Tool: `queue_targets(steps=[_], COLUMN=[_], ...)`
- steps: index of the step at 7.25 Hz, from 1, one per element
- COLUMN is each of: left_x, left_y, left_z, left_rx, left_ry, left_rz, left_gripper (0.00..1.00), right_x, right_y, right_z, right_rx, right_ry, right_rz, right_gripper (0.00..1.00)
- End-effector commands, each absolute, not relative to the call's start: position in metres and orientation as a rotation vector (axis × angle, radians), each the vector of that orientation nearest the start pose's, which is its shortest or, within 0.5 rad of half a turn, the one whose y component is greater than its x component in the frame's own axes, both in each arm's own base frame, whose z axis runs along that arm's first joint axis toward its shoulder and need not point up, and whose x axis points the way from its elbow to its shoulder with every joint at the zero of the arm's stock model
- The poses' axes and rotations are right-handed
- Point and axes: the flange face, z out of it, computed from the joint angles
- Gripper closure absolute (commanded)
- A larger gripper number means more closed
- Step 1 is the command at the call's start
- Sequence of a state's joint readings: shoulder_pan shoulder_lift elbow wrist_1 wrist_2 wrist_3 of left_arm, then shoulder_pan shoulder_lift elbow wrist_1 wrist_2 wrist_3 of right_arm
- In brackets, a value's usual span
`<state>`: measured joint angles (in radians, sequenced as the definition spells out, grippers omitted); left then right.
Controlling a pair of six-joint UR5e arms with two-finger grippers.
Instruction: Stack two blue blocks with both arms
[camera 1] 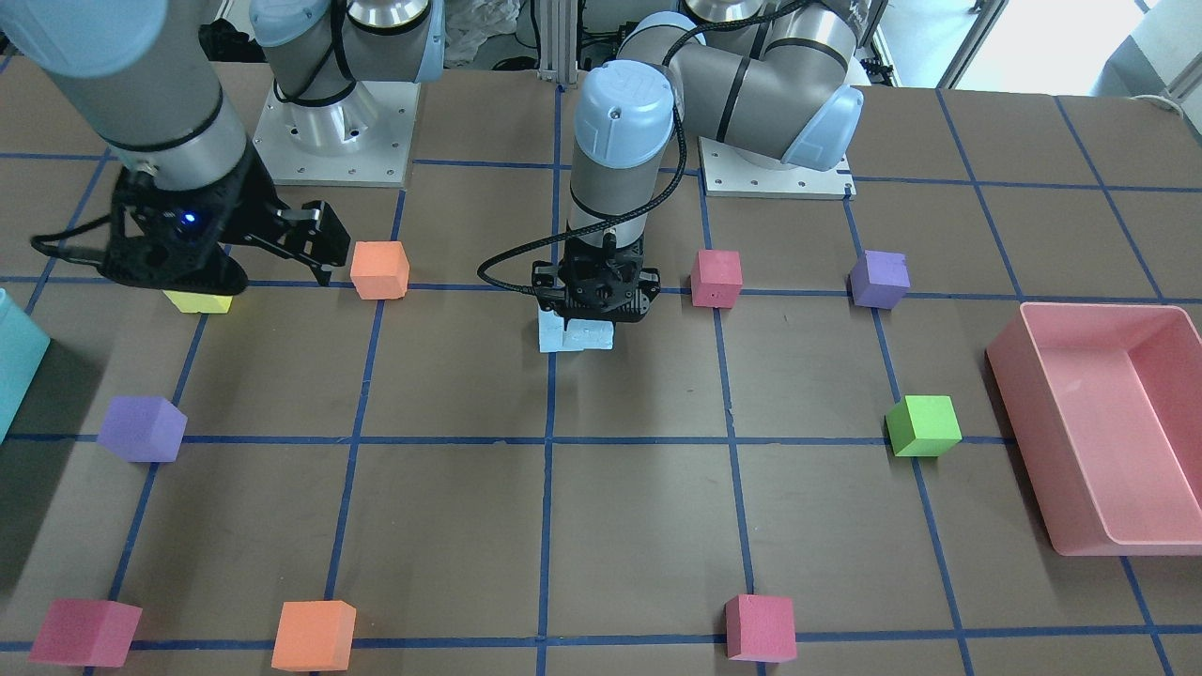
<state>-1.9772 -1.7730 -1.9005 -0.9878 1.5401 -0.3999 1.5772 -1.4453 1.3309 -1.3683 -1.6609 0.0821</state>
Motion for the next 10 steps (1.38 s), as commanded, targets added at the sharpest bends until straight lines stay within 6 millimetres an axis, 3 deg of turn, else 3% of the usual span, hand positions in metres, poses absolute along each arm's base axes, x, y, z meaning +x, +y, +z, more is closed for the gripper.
queue_targets(steps=[1,3,7,8,9,10], left_x=[-0.338,-0.342,-0.349,-0.348,-0.348,-0.345], left_y=[-0.429,-0.424,-0.416,-0.416,-0.413,-0.407], left_z=[0.269,0.277,0.265,0.263,0.260,0.252], left_rx=[0.010,0.001,0.011,0.011,0.011,0.015], left_ry=[3.182,3.190,3.191,3.192,3.191,3.185], left_rz=[-0.018,-0.040,-0.043,-0.038,-0.023,-0.008], left_gripper=[0.94,0.94,0.93,0.70,0.12,0.00], right_x=[0.134,0.135,0.135,0.135,0.134,0.132], right_y=[-0.531,-0.533,-0.532,-0.533,-0.533,-0.533], right_z=[0.530,0.529,0.528,0.524,0.521,0.519], right_rx=[0.102,0.111,0.111,0.110,0.113,0.115], right_ry=[3.184,3.150,3.146,3.151,3.152,3.151], right_rz=[0.124,0.120,0.132,0.147,0.159,0.181], right_gripper=[0.00,0.00,0.00,0.00,0.00,0.00])
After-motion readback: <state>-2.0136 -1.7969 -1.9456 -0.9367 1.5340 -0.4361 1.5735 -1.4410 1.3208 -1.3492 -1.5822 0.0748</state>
